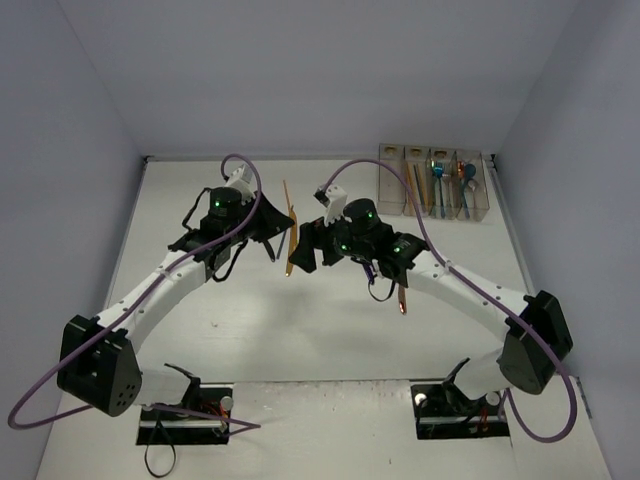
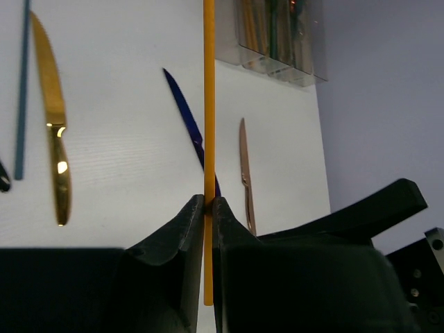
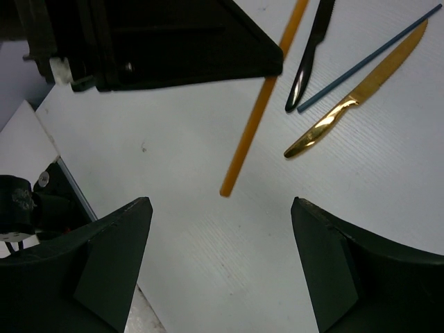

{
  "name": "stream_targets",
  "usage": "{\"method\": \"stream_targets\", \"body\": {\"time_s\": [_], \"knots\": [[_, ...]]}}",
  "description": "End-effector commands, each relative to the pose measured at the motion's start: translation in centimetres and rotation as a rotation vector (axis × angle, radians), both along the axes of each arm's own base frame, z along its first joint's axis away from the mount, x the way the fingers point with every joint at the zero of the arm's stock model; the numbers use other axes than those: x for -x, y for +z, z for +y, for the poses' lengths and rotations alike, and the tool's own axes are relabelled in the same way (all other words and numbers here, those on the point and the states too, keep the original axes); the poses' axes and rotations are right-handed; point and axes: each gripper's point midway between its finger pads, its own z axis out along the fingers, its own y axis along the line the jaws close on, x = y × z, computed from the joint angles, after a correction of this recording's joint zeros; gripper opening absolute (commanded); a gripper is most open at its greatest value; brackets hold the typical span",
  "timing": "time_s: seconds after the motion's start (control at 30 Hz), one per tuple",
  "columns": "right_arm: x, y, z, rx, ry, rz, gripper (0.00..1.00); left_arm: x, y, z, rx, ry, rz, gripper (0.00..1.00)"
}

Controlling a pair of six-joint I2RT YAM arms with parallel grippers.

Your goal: Sort the eating utensils into containers

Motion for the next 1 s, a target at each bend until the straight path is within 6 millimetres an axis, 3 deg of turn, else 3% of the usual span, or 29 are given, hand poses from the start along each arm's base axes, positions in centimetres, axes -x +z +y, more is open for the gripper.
{"method": "stream_targets", "body": {"time_s": [0.0, 0.37, 0.57, 0.63, 0.7, 0.83, 0.97], "knots": [[-2.3, 4.2, 1.6, -0.096, -0.058, -0.094, 0.76, 0.0, 5.3, -1.4, 0.115, -0.001, -0.135, 0.00], [-3.7, 3.0, 1.9, -0.071, -0.108, -0.080, 0.55, 0.9, 6.0, -2.2, 0.121, -0.027, -0.155, 0.00], [-3.9, 3.0, 1.9, -0.064, -0.108, -0.095, 0.13, 0.8, 4.9, -2.5, 0.108, -0.032, -0.134, 0.00], [-3.9, 3.0, 1.8, -0.062, -0.113, -0.096, 0.02, 0.7, 4.6, -2.5, 0.099, -0.032, -0.133, 0.00], [-4.1, 2.8, 1.5, -0.054, -0.125, -0.101, 0.00, 0.6, 4.4, -2.4, 0.088, -0.027, -0.135, 0.01], [-4.8, 2.6, 0.5, -0.039, -0.169, -0.110, 0.00, 0.3, 3.7, -1.5, 0.024, 0.002, -0.145, 0.51], [-6.5, 2.2, -1.6, -0.019, -0.231, -0.113, 0.00, 0.5, 2.2, 1.3, -0.164, 0.049, -0.126, 0.67]]}}
